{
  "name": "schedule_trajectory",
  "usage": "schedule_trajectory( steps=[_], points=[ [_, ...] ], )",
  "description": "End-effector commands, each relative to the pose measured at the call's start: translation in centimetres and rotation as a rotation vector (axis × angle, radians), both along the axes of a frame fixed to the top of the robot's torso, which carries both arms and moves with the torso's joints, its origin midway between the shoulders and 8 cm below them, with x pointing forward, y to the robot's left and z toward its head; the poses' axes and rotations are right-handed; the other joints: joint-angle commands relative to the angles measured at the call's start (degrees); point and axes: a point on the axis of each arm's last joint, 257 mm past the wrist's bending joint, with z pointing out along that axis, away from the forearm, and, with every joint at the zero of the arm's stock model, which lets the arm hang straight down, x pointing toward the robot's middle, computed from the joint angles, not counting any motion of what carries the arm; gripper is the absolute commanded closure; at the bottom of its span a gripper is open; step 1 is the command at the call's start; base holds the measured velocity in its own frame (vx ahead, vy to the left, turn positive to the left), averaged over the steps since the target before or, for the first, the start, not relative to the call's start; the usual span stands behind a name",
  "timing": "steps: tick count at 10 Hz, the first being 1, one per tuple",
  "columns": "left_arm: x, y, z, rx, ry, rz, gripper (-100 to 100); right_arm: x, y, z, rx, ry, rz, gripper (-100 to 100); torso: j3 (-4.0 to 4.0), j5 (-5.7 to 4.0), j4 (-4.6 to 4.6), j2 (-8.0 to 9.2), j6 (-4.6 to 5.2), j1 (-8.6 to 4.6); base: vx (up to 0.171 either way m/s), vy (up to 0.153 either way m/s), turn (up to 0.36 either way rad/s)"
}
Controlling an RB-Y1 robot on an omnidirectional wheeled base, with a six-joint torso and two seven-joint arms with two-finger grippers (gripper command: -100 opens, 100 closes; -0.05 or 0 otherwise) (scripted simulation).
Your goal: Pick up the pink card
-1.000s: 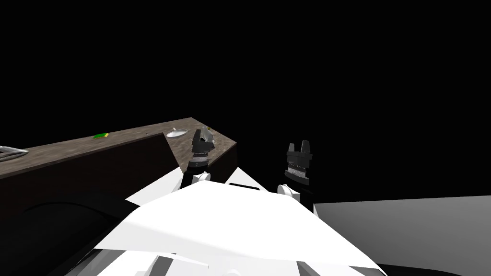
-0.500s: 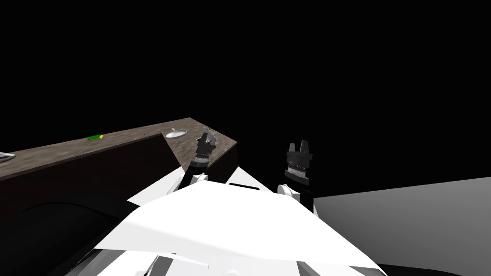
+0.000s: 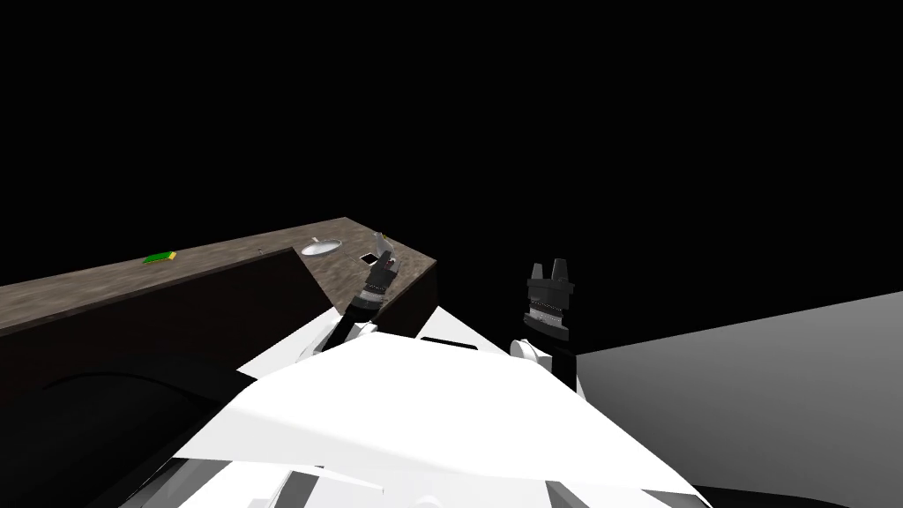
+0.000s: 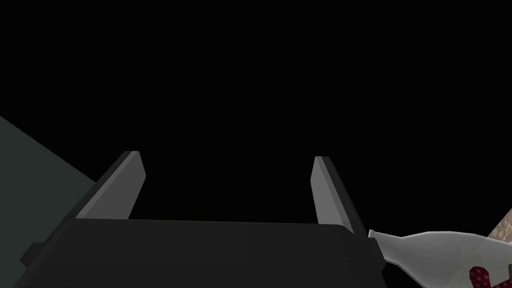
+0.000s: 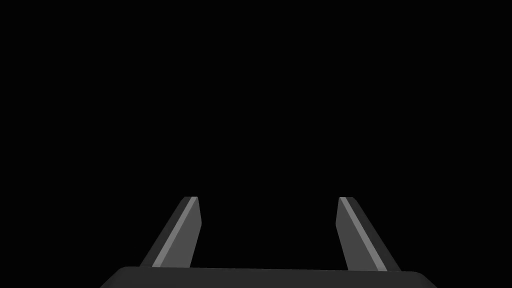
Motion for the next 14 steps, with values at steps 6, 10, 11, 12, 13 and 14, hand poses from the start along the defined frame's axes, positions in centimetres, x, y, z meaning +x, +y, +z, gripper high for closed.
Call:
schedule_trajectory(
  steps=[6, 10, 11, 12, 13, 14],
  points=[
    [1.0, 0.7, -5.7, 0.158, 0.145, -0.059, -100, 0.0, 0.0, 0.0, 0.000, 0.000, 0.000, 0, 0.00, 0.00, 0.00, -0.01, -0.02, -0.03, -0.029, 0.035, -0.059],
    [1.1, 1.8, -9.1, 0.267, 0.233, -0.088, -100, 0.0, 0.0, 0.0, 0.000, 0.000, 0.000, 0, -0.01, 0.00, 0.00, -0.03, -0.02, -0.02, -0.028, 0.030, -0.071],
    [1.1, 1.9, -9.1, 0.286, 0.236, -0.096, -100, 0.0, 0.0, 0.0, 0.000, 0.000, 0.000, 0, -0.01, 0.00, 0.00, -0.03, -0.01, -0.01, -0.023, 0.027, -0.065],
    [1.1, 2.7, -10.8, 0.328, 0.277, -0.103, -100, 0.0, 0.0, 0.0, 0.000, 0.000, 0.000, 0, -0.02, 0.00, 0.00, -0.04, -0.02, -0.03, -0.031, 0.027, -0.090],
    [1.1, 2.7, -10.8, 0.346, 0.279, -0.110, -100, 0.0, 0.0, 0.0, 0.000, 0.000, 0.000, 0, -0.01, 0.00, 0.00, -0.02, -0.01, -0.02, -0.025, 0.023, -0.050],
    [0.9, 3.6, -12.5, 0.390, 0.320, -0.116, -100, 0.0, 0.0, 0.0, 0.000, 0.000, 0.000, 0, -0.02, 0.00, 0.00, -0.04, -0.02, -0.05, -0.026, 0.016, -0.118]
  ],
)
